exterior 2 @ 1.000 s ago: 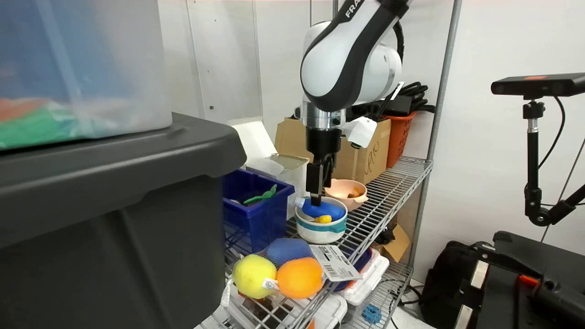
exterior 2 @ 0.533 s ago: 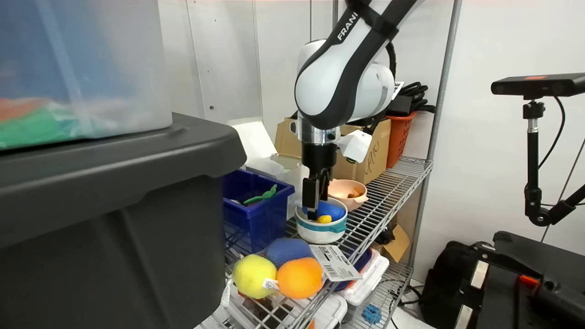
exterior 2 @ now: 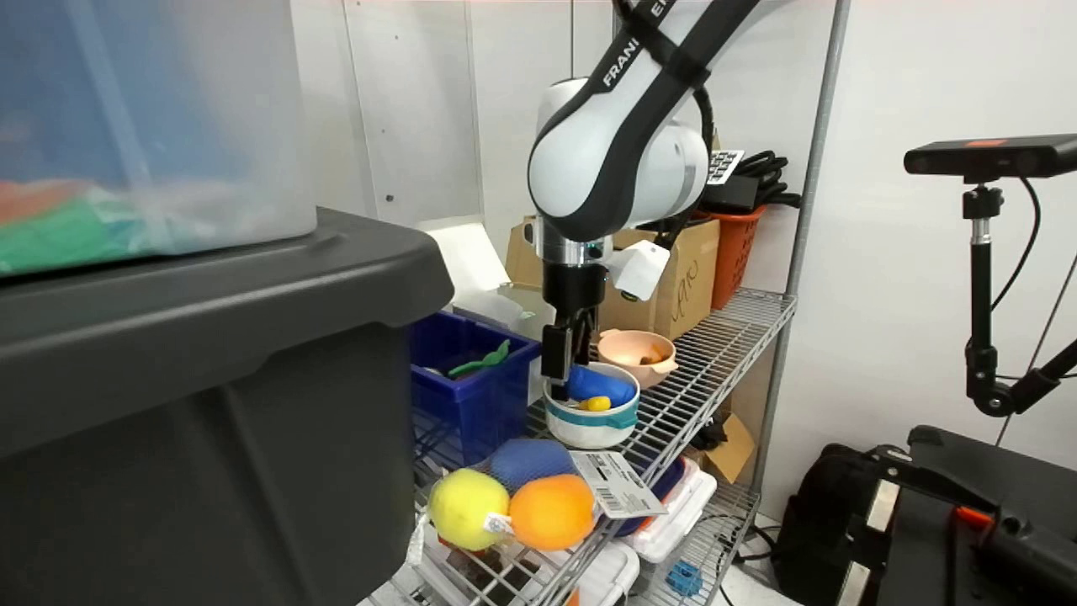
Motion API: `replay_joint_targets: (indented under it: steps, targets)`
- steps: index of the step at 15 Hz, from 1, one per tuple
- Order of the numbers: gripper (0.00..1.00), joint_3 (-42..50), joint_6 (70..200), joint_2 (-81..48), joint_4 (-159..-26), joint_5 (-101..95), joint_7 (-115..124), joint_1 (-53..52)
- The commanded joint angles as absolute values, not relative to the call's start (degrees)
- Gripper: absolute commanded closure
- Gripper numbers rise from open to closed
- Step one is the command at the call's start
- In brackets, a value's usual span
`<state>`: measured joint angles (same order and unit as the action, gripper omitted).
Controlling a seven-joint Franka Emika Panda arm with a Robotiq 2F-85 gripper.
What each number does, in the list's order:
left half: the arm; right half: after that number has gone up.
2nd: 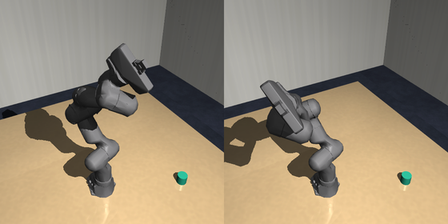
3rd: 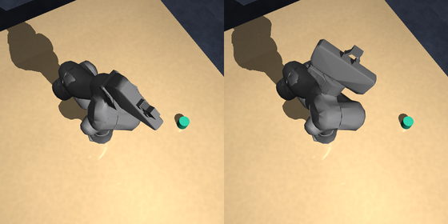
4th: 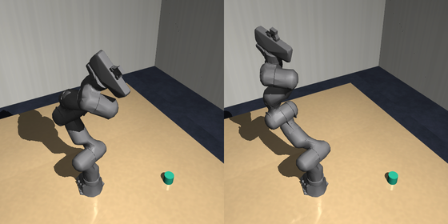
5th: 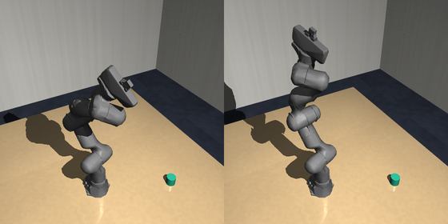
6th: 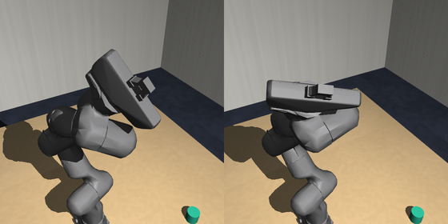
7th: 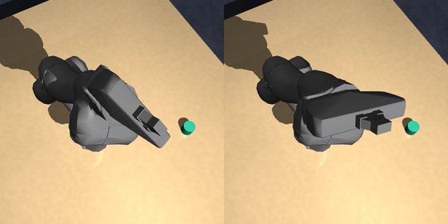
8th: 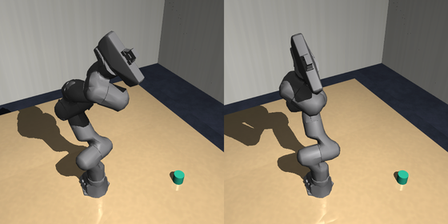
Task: Pick up the bottle and put it in the bowl
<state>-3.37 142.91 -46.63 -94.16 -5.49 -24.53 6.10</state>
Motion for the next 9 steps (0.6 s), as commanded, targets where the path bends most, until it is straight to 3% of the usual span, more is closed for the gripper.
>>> replay_joint_targets:
  steps: [1,9]
  targets:
    - [0.00,-3.96,142.21,-47.49,-91.86,-5.85,-25.47,6.85]
    - [0.00,-4.04,142.23,-47.84,-91.96,-5.90,-25.54,6.83]
